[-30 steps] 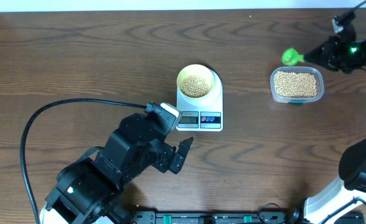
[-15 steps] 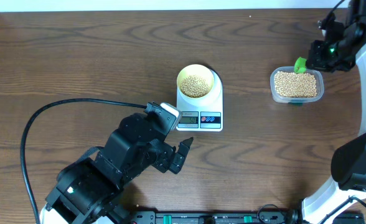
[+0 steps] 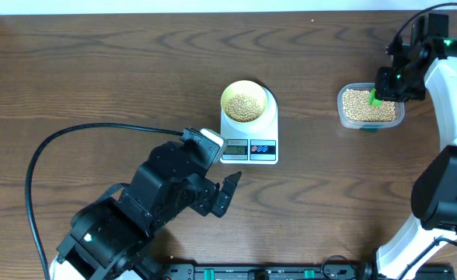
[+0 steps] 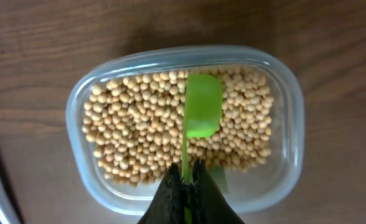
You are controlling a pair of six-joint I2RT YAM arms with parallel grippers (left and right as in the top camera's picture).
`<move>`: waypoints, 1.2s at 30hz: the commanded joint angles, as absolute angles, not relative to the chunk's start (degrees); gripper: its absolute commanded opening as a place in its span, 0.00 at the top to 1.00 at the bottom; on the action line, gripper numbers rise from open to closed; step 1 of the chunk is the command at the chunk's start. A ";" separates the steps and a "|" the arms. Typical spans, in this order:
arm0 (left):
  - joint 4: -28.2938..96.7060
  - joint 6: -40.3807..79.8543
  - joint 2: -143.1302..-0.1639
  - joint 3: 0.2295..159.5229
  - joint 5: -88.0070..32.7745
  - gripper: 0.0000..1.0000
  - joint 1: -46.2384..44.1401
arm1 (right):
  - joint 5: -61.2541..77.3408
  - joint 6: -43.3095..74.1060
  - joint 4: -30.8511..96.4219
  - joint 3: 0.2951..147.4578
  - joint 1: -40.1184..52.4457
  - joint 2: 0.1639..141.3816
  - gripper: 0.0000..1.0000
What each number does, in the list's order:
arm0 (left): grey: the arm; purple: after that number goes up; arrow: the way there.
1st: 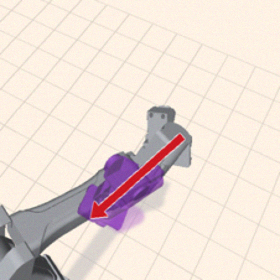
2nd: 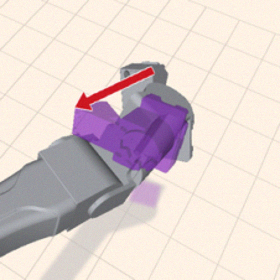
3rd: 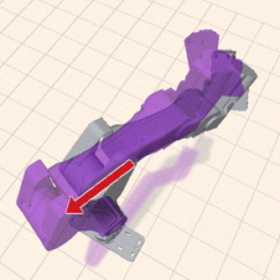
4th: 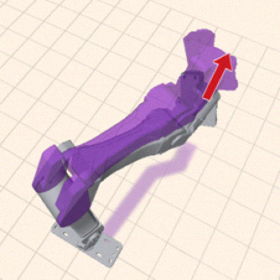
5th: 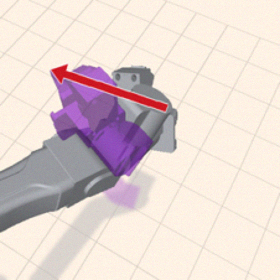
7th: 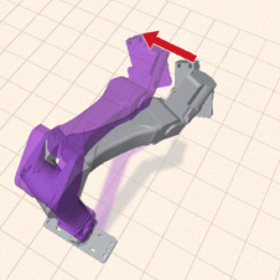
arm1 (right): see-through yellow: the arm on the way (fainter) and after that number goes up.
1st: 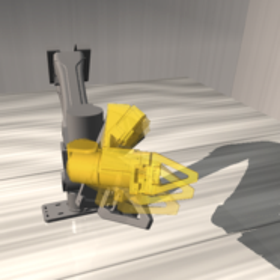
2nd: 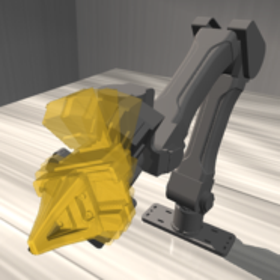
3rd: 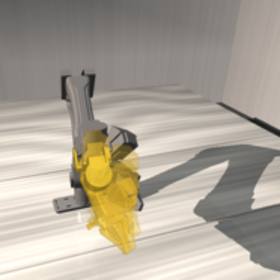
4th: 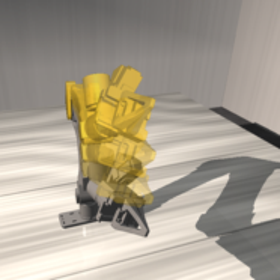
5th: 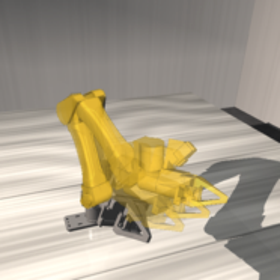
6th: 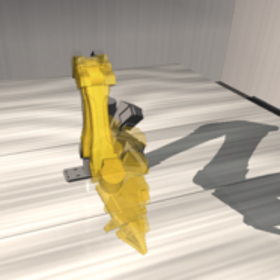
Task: Scoop item into bowl and weigh 50g on scale
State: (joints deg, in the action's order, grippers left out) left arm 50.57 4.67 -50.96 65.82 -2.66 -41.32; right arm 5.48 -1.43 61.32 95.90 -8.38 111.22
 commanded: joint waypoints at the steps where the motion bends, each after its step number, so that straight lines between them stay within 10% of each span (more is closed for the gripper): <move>1: 50.52 4.75 -50.92 66.24 -2.52 0.02 -41.17 | 5.06 -0.64 59.24 93.08 -8.19 111.57 0.99; 14: 50.54 4.75 -50.92 66.24 -2.52 0.02 -41.17 | 5.08 -0.43 53.15 87.11 -8.16 111.57 0.98; 21: 50.54 4.75 -50.92 66.24 -2.52 0.02 -41.17 | 8.82 0.38 53.10 87.37 -8.14 110.15 0.39; 36: 50.52 4.75 -50.92 66.24 -2.52 0.02 -41.17 | 4.82 -5.02 60.58 87.61 -4.56 80.88 0.16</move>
